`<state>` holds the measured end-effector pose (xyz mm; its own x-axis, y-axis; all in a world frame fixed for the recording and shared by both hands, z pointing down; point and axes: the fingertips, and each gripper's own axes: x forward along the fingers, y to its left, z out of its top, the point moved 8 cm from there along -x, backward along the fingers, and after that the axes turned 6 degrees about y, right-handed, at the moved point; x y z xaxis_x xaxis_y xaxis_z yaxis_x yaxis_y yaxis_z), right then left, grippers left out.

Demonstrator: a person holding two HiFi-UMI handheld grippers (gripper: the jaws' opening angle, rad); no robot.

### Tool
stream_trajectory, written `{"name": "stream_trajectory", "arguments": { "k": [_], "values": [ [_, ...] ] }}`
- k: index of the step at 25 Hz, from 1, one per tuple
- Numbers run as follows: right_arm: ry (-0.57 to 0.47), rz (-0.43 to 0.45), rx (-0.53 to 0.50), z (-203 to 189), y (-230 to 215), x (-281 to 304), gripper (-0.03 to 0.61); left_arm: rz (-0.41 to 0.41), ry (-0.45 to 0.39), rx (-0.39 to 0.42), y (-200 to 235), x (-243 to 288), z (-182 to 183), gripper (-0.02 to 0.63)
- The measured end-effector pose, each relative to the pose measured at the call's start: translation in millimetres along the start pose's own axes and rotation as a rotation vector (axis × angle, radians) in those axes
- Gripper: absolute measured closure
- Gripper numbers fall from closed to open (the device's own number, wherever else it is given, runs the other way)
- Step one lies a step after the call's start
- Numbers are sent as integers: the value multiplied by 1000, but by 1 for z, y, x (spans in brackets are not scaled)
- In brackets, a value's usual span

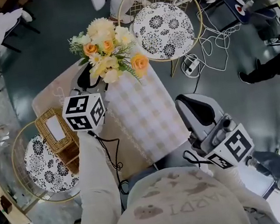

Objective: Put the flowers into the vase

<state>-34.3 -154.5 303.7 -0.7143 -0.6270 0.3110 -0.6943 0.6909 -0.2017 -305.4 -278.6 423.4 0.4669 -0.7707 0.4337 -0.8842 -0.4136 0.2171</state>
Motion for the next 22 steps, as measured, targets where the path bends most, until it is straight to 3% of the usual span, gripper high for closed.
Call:
{"name": "stream_trajectory", "arguments": {
  "k": [3, 7, 22],
  "values": [
    [-1, -1, 1, 0, 0, -1, 546, -17, -14, -32, 2, -2, 1, 407],
    [-2, 5, 0, -2, 1, -1, 546, 24, -12, 38, 2, -7, 6, 382],
    [-17, 26, -10, 0, 8, -5, 546, 76, 130, 123, -3, -22, -23, 382]
  ]
}}
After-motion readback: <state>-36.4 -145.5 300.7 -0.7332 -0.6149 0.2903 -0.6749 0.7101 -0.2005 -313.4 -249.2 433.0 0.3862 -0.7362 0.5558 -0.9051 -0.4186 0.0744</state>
